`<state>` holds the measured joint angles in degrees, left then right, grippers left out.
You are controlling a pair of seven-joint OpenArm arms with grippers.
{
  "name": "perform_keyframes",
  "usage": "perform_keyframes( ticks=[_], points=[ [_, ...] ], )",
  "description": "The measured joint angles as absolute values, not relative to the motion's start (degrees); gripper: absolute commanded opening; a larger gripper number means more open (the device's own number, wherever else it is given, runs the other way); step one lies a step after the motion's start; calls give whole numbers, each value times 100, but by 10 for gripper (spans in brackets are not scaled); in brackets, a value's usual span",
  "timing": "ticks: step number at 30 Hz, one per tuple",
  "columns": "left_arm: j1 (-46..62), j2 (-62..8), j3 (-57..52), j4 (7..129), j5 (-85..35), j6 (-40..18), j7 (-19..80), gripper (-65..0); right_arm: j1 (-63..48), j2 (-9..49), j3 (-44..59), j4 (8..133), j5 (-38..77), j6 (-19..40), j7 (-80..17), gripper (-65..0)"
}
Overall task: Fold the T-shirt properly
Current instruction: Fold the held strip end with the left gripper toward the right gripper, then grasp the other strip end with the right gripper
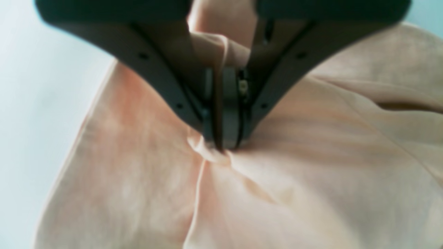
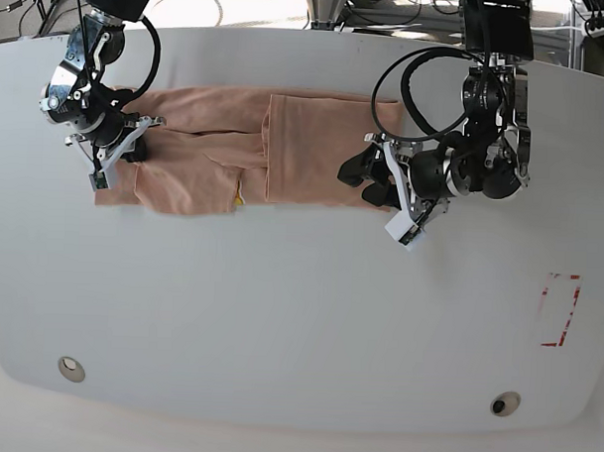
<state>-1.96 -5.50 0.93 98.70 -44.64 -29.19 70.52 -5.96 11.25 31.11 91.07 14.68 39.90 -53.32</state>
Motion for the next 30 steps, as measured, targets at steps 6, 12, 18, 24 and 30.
perform_keyframes(
  ticks=[6, 12, 18, 24, 30],
  points=[
    [-200, -517, 150, 9037, -4491, -2917, 6921, -579, -552, 1066, 3159, 10003, 1662, 3990, -5898, -623],
    [-169, -607, 259, 8536, -4416, -2851, 6429, -586, -401, 982, 3142, 10888, 2154, 3968, -6523, -623],
    [-185, -517, 392, 8149, -4303, -2637, 6178, -587, -294, 982, 3334, 11382, 2856, 3966, -6945, -621],
    [-213, -528, 364, 7760, -4185, -2832, 5968, -587, -49, 963, 4622, 11338, 4088, 3955, -7472, -436],
    [-274, -552, 362, 7583, -4051, -3033, 5835, -587, -3, 1031, 5371, 10490, 4578, 3922, -7675, -30]
  ],
)
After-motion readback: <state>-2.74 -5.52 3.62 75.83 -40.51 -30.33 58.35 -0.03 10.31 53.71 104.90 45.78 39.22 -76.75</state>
